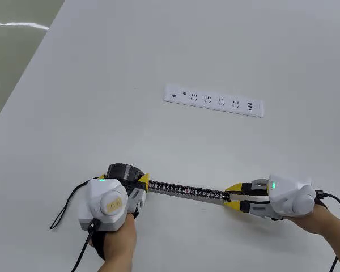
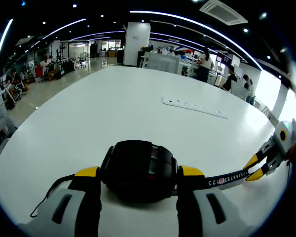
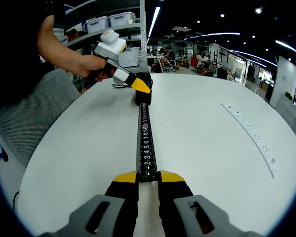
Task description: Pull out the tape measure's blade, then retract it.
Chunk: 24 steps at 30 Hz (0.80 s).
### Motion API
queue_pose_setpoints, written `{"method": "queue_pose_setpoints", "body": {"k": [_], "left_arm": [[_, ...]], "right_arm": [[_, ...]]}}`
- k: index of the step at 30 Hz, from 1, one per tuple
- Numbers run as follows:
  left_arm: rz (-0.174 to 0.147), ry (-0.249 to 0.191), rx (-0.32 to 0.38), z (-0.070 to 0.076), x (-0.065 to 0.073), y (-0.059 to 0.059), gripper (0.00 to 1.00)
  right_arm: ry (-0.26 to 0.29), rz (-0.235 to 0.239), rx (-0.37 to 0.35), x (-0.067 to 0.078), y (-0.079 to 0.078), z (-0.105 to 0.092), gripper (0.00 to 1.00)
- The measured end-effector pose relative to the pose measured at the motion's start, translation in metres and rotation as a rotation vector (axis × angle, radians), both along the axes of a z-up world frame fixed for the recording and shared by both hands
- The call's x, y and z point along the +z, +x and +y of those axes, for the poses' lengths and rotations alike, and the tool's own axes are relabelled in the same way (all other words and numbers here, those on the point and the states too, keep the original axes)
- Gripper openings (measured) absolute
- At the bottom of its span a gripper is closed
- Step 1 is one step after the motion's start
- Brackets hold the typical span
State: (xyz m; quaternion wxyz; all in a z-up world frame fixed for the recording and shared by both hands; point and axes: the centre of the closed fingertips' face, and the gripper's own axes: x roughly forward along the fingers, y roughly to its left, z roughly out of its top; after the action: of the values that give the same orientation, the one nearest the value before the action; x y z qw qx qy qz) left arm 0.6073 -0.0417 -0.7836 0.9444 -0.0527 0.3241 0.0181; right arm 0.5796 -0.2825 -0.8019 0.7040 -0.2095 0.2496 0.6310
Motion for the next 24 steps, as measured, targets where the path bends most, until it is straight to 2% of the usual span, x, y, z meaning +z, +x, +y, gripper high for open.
{"method": "queue_pose_setpoints", "body": {"k": [16,24], "left_arm": [[0.008,0.033,-0.016,0.001,-0.002,0.000,0.59],[0.009,0.024,-0.016,0.001,-0.002,0.000,0.59]], "right_arm": [[0.006,-0.001,0.006,0.001,0.000,0.008,0.14],[0.009,-0.003,0.007,0.002,0.001,0.013,0.14]]}}
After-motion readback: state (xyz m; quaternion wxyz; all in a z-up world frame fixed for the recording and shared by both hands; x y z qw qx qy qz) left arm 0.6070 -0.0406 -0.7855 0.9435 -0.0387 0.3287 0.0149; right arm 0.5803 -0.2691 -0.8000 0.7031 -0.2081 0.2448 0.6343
